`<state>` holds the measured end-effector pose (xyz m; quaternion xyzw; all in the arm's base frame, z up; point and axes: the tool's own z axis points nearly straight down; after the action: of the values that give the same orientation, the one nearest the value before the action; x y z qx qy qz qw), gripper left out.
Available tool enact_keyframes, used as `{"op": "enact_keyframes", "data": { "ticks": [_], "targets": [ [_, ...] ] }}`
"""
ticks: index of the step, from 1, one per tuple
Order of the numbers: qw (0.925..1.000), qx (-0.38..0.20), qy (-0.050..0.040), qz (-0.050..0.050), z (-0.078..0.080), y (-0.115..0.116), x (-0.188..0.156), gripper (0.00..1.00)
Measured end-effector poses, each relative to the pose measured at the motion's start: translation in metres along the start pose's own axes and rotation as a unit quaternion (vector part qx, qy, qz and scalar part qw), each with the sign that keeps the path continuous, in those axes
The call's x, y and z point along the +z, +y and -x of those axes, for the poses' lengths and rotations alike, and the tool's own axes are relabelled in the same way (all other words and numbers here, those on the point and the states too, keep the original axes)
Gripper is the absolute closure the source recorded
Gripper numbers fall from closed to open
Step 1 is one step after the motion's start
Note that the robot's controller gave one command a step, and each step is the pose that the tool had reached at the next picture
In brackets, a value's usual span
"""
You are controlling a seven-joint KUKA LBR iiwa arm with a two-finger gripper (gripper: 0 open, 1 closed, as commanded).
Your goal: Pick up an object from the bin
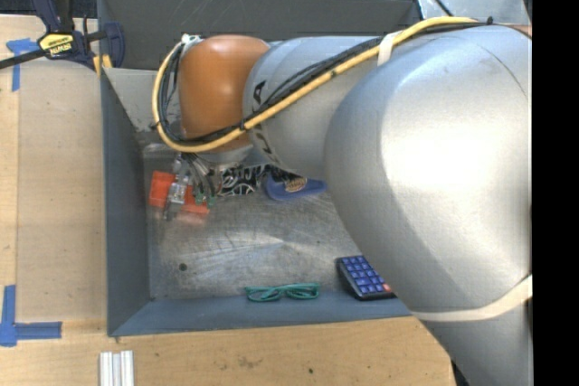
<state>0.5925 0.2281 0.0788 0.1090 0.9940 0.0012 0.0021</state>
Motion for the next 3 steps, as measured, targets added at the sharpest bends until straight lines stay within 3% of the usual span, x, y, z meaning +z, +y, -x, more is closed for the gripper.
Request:
{"op": "enact_keyframes", "data": {
  "ticks": [3],
  "targets": [
    [1.0000, 0.000, 0.0032, -0.002, -0.001, -0.001, -0.027, 1.00]
  ]
}}
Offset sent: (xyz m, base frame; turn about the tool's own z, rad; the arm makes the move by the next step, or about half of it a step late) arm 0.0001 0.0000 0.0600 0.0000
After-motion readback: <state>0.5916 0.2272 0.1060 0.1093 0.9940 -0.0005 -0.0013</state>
